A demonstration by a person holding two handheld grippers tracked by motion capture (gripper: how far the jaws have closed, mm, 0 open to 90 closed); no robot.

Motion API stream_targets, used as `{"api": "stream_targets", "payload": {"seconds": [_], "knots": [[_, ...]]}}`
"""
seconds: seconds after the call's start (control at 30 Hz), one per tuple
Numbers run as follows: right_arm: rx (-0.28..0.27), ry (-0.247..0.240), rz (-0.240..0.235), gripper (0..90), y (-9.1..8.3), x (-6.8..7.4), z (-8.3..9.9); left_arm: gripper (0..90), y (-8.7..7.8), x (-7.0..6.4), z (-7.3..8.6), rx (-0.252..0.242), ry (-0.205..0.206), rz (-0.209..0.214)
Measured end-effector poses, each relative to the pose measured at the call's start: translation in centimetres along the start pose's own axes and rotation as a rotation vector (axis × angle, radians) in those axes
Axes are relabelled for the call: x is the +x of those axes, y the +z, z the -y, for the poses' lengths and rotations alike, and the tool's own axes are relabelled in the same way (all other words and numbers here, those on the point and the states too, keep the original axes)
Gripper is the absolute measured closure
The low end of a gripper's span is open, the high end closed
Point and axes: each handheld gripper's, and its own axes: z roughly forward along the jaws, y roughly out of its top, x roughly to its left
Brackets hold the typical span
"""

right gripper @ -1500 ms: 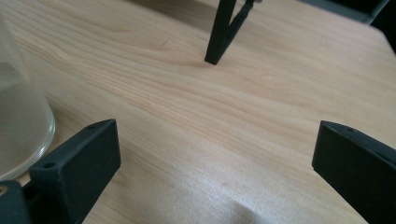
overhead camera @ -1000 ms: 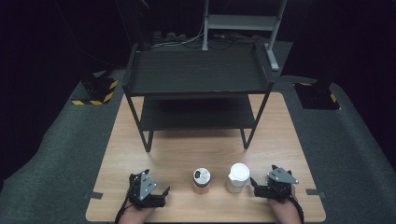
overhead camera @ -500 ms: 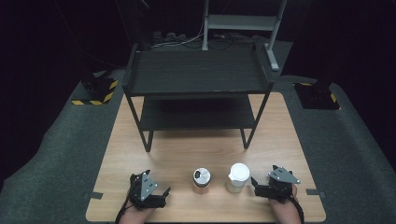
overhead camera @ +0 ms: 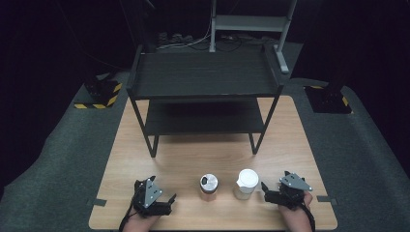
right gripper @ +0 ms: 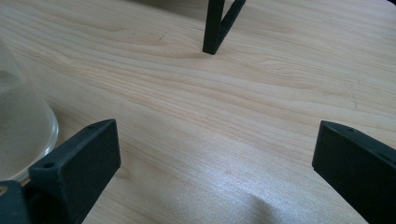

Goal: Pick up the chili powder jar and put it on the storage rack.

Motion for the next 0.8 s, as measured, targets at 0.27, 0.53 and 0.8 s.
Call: {"api": "stream_targets", "payload": {"seconds": [0.27,0.53,0.8], "knots": [[-0.002,0.014,0.007,0.2,0.0,0.0,0.0,1.2,-0.6,-0.4,-0.4,-0.082,-0.008,0.075],[-0.009,0.026,0.000,0.2,-0.1,-0.2,0.2,0.6,-0.8,-0.9,-0.9,-0.119,-0.015,0.122],[-0.012,0.037,0.002,0.1,-0.2,-0.2,0.3,0.5,-1.2,-1.3,-1.5,-0.154,-0.024,0.149]]}}
